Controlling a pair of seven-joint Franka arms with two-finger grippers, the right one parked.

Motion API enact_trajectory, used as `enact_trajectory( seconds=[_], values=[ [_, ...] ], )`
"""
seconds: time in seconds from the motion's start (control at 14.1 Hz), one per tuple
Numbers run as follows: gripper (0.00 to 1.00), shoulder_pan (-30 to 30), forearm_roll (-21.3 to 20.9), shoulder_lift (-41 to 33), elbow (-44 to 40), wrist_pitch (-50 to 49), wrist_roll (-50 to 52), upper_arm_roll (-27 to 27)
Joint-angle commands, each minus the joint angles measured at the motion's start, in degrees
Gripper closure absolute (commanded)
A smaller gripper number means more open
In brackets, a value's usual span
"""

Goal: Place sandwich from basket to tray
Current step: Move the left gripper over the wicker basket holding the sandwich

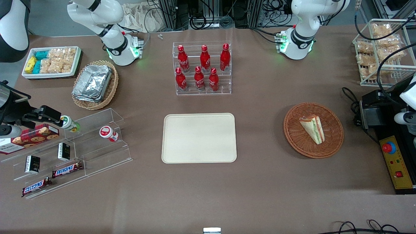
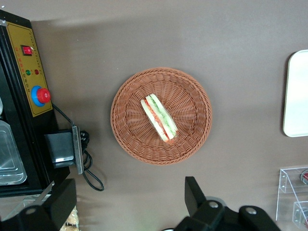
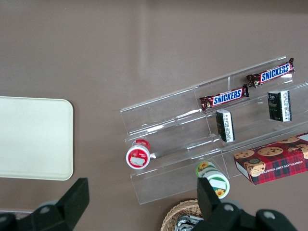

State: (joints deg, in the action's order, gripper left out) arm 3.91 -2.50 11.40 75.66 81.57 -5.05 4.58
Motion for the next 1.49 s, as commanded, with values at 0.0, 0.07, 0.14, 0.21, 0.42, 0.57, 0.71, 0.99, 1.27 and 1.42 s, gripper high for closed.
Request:
enact_trajectory(
  seconds=[0.0, 0.07, 0.14, 0.21, 0.42, 0.57, 0.71, 0.99, 1.27, 1.42],
  values=[
    [0.0, 0.0, -0.3, -0.7, -0.9, -1.3, 1.6, 0.3],
    [0.0, 0.0, -0.4, -0.6, -0.9, -1.3, 1.6, 0.3],
    [0.0, 0.0, -0.2, -0.6, -0.9, -1.3, 1.5, 0.3],
    [0.0, 0.0, -0.4, -0.6, -0.8, -1.3, 1.7, 0.3],
    [0.0, 0.0, -0.1, -2.1, 2.8, -2.6, 3.2, 0.3],
    [0.01, 0.0, 0.2, -3.7, 7.8, -1.1, 3.6, 0.3],
    [0.09, 0.0, 0.3, -7.9, 17.5, 5.4, 5.9, 0.3],
    [0.01, 0.0, 3.6, -13.5, 34.4, 18.2, 9.6, 0.3],
    [0.0, -0.4, 3.8, -13.6, 43.5, 25.6, 15.8, 1.0],
    [0.0, -0.4, 3.8, -13.1, 47.1, 30.3, 16.9, 1.0]
  ],
)
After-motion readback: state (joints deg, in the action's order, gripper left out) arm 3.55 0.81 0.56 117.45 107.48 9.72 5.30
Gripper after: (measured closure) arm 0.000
